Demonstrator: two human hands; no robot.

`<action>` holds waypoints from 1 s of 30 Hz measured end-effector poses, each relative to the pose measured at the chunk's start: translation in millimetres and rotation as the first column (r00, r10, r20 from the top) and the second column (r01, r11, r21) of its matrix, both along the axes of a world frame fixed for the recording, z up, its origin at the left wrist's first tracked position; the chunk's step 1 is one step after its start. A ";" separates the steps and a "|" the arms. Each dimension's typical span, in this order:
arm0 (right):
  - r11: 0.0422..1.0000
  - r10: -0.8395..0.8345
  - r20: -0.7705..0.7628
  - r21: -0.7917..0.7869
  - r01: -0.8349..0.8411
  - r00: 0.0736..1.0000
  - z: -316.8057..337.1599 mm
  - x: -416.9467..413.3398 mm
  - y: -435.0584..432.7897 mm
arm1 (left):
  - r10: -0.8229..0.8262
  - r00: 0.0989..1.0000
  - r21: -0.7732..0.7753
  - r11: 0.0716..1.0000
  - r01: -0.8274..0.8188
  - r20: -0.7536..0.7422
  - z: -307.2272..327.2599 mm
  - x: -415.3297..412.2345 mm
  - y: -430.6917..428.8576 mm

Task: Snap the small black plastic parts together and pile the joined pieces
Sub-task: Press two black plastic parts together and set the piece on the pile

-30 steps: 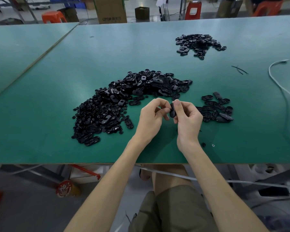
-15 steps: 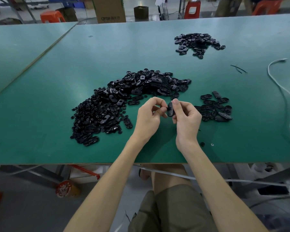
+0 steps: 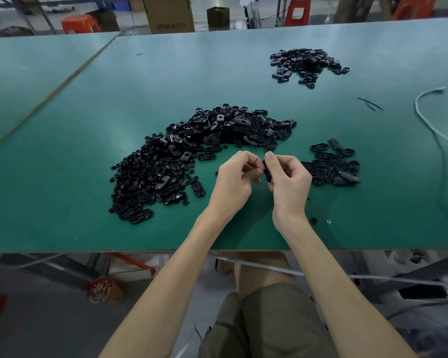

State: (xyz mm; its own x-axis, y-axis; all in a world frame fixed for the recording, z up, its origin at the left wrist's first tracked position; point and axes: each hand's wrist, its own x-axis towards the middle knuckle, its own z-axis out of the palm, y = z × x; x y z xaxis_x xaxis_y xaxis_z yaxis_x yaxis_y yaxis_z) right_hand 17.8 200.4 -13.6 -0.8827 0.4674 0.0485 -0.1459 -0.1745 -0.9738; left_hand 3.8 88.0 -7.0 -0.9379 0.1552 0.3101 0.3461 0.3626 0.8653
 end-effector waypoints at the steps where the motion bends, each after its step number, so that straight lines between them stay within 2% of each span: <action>1: 1.000 -0.003 0.007 -0.001 0.003 1.000 0.2 -0.1 -0.2 | 0.001 1.000 0.008 1.000 -0.001 0.000 0.1 -0.4 0.0; 7: 0.999 0.001 0.015 -0.052 0.000 1.000 0.1 -1.2 -0.9 | 0.019 0.999 0.106 0.994 -0.023 0.036 -0.3 0.0 -0.3; 12: 0.999 0.028 0.008 -0.036 -0.027 1.000 -0.1 0.0 -1.0 | -0.001 1.000 0.137 0.991 -0.003 0.030 0.8 1.5 0.0; 17: 0.999 -0.022 0.024 -0.039 0.023 0.999 -0.6 -0.9 -0.4 | -0.030 0.999 0.140 0.990 0.023 0.044 -0.2 0.6 -0.1; 30: 0.999 0.042 -0.030 0.018 -0.042 0.999 3.1 3.6 -2.0 | -0.126 0.979 0.330 0.941 0.068 0.158 -3.8 -7.0 -6.4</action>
